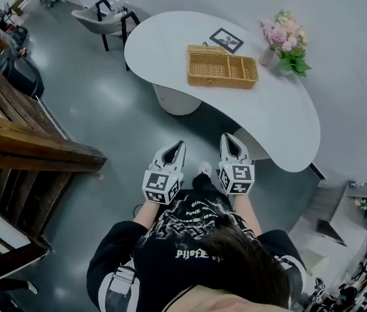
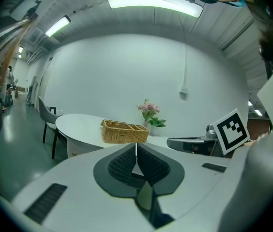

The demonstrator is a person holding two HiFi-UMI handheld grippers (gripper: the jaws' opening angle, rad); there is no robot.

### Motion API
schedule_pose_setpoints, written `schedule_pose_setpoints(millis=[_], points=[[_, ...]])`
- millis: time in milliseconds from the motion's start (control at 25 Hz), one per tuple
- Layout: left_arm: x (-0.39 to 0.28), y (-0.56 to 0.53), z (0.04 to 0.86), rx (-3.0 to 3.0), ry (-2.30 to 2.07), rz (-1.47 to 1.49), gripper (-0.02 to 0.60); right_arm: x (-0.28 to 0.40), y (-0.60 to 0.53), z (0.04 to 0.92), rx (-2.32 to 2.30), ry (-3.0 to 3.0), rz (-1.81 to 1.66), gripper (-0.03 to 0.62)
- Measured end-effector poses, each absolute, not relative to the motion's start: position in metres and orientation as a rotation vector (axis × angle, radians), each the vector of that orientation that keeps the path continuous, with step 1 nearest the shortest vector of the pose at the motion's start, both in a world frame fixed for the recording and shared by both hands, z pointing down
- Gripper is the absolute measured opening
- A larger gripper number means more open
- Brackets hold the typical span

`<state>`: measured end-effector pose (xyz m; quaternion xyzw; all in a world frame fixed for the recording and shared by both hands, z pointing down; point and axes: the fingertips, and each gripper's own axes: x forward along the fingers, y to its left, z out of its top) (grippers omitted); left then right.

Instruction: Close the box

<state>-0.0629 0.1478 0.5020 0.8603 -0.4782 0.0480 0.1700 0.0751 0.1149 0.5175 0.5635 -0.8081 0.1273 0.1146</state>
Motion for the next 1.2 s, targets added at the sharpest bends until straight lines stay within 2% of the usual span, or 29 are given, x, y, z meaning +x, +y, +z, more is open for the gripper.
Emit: schedule_pose_setpoints(millis=[760, 1200], points=[[0.025, 0.028, 0.506, 2.356, -1.505, 0.125, 0.028, 0.164, -0.015, 0.516, 1.521, -2.482, 0.354, 0.025], [0.04, 0.01, 0.513, 2.306, -1.559, 0.16, 0.028, 0.179, -0.038, 0.527, 1.45, -2.506, 0.401, 0.025]])
